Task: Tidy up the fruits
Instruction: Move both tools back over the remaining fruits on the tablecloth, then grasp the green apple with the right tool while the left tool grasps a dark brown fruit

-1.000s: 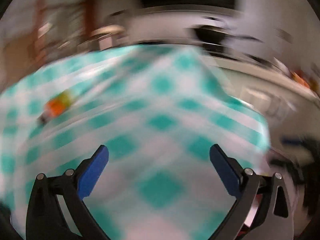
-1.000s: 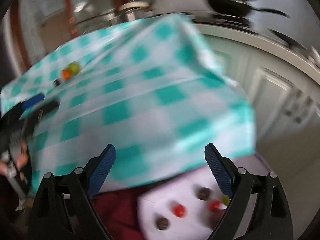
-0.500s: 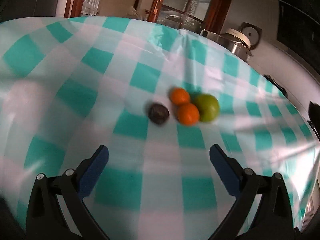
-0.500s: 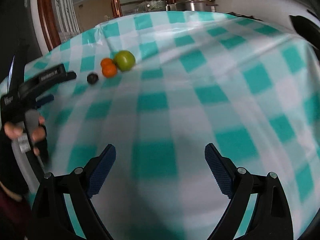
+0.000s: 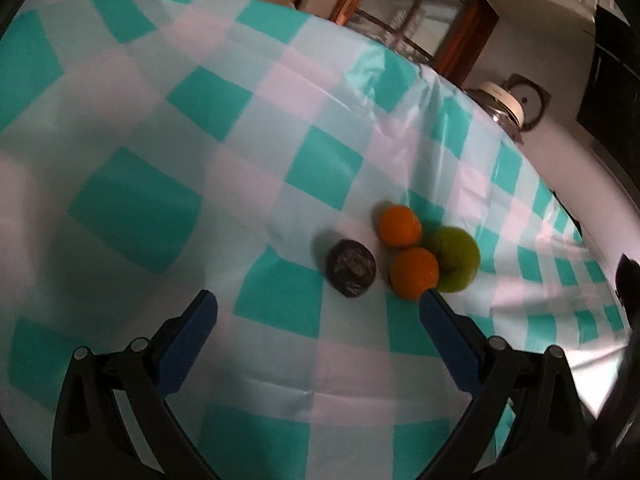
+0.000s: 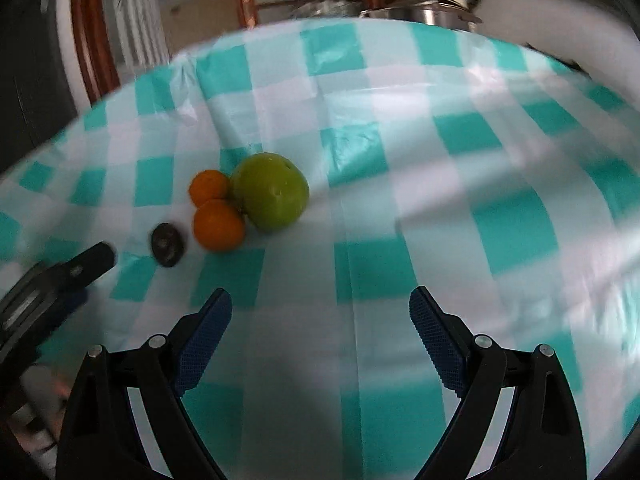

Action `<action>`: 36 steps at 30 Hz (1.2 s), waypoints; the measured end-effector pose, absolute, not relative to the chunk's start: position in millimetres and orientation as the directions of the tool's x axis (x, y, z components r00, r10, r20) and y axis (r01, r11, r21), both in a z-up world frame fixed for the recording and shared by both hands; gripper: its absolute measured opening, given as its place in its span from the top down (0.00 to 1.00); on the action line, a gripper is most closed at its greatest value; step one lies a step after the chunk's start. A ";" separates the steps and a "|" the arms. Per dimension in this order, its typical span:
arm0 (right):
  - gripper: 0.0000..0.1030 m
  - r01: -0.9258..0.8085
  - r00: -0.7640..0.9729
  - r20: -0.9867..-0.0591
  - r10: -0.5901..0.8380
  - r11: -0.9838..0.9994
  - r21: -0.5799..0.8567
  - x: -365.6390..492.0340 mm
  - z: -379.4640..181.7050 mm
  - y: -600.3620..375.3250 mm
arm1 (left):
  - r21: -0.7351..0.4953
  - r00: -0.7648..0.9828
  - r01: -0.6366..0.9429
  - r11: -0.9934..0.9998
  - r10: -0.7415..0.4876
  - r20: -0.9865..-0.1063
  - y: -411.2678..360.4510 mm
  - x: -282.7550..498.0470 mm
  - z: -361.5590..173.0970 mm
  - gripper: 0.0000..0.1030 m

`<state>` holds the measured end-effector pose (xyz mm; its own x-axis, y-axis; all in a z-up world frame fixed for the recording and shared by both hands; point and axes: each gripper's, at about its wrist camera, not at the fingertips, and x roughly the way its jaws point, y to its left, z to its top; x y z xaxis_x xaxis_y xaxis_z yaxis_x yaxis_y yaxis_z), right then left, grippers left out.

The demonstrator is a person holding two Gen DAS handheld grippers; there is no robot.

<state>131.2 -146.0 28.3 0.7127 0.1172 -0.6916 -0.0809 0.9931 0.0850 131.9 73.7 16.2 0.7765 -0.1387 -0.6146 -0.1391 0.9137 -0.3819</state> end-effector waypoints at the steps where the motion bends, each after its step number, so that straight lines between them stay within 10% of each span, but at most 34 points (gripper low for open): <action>1: 0.15 -0.094 0.701 -0.707 0.096 0.995 0.042 144.3 26.3 -140.7 | -0.374 0.779 -0.141 0.917 -0.131 -0.614 72.5 132.2 16.0 0.02; 16: 0.16 -0.191 0.666 -0.746 -0.005 0.965 -0.177 219.1 14.0 -106.4 | -0.463 0.769 -0.209 0.861 -0.148 -0.622 87.3 131.0 3.6 0.02; 32: 0.15 -0.278 0.617 -0.774 0.139 0.959 -0.049 270.1 13.0 -106.9 | -0.471 0.768 -0.222 0.854 -0.145 -0.624 88.7 131.6 2.2 0.02; 36: 0.42 -0.305 0.626 -0.758 0.183 0.952 -0.023 261.4 17.5 -104.8 | -0.477 0.763 -0.221 0.851 -0.153 -0.628 90.2 133.4 1.0 0.02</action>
